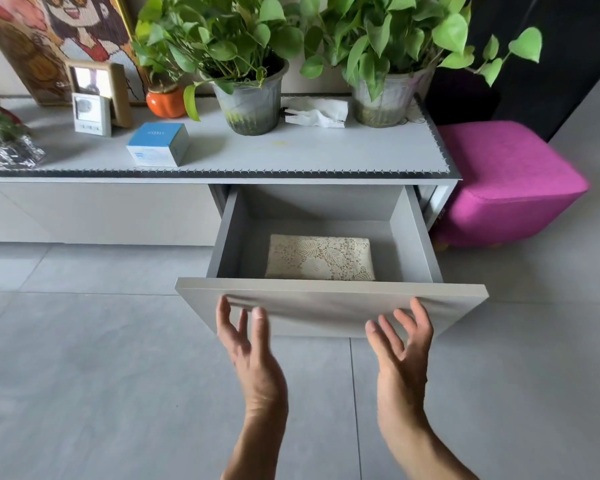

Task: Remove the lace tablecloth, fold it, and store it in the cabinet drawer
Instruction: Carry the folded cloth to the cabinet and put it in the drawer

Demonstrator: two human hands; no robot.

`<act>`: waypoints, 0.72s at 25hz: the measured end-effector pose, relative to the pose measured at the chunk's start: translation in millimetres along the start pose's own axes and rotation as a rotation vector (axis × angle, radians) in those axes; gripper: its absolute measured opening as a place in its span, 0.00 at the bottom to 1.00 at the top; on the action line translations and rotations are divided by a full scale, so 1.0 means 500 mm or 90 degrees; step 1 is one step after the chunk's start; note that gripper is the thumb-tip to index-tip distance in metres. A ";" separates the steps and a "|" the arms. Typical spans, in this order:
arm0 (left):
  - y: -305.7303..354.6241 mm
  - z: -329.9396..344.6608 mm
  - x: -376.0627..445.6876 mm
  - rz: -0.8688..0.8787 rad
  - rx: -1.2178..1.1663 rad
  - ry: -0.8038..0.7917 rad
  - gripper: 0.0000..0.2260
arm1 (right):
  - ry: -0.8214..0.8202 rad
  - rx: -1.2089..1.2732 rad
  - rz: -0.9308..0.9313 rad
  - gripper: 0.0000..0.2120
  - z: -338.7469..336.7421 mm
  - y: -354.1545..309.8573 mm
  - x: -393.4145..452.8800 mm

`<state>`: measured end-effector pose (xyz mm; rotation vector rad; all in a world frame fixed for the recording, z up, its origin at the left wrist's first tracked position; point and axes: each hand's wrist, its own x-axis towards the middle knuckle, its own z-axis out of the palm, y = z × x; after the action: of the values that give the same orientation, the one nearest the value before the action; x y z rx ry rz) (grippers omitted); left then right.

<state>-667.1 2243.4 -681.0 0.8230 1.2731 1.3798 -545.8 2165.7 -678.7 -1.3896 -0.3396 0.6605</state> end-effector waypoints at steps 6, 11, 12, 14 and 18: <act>0.030 0.008 0.081 -0.180 -0.213 -0.091 0.22 | -0.035 0.241 0.163 0.20 0.004 -0.043 0.084; 0.064 0.068 0.167 -0.229 -0.116 -0.165 0.27 | -0.063 0.225 0.213 0.13 0.060 -0.075 0.176; 0.068 0.076 0.188 -0.226 -0.109 -0.177 0.28 | -0.067 0.215 0.218 0.11 0.070 -0.079 0.196; 0.072 0.088 0.233 -0.216 -0.089 -0.201 0.29 | -0.073 0.191 0.222 0.11 0.080 -0.084 0.237; 0.070 0.112 0.316 -0.201 -0.029 -0.232 0.28 | -0.082 0.159 0.214 0.26 0.092 -0.081 0.327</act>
<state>-657.9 2413.3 -660.4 0.7628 1.0313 0.9526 -436.5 2300.1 -657.0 -1.1755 -0.1187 1.0365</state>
